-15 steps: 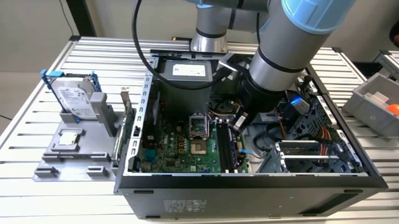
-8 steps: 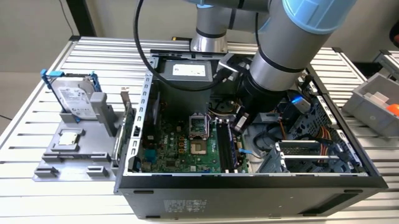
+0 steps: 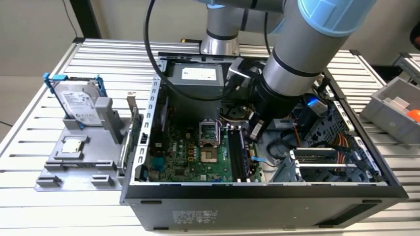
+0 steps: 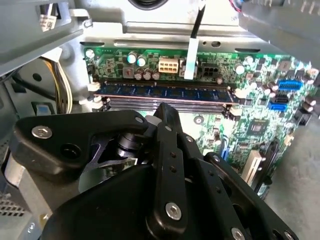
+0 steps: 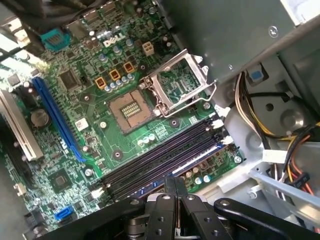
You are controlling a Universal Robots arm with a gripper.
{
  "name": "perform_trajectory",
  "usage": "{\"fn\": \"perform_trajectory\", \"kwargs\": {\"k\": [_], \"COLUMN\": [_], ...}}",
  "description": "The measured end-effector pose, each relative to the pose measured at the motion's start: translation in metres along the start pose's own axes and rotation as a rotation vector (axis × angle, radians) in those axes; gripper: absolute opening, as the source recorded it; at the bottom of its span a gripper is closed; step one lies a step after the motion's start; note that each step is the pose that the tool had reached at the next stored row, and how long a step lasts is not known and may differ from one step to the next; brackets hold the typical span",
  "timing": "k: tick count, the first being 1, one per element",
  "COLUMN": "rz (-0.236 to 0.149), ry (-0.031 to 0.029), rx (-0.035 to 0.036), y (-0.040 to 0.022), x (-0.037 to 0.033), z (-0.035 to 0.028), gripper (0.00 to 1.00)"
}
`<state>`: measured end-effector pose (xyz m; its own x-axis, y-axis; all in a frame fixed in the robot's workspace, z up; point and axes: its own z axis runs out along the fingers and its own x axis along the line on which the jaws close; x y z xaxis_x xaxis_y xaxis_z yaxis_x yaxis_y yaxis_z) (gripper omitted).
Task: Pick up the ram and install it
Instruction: 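Press down the ram until it locks into place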
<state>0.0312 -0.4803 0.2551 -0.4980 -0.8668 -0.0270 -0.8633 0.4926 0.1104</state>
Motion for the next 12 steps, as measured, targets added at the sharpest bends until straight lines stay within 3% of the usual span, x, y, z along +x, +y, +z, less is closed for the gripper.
{"fn": "perform_trajectory", "kwargs": {"k": [2, 5, 6, 12], "rz": [-0.023, -0.056, -0.064, -0.163], "ry": [-0.0094, -0.0245, -0.0262, -0.018], "rx": [0.0105, 0.038, 0.0425, 0.0393], "y": [0.0, 0.0, 0.0, 0.0001], "x": [0.0, 0.0, 0.0, -0.0002], "z": [0.0001, 0.0002, 0.0003, 0.0009], "gripper": [0.0, 0.0, 0.0, 0.0]}}
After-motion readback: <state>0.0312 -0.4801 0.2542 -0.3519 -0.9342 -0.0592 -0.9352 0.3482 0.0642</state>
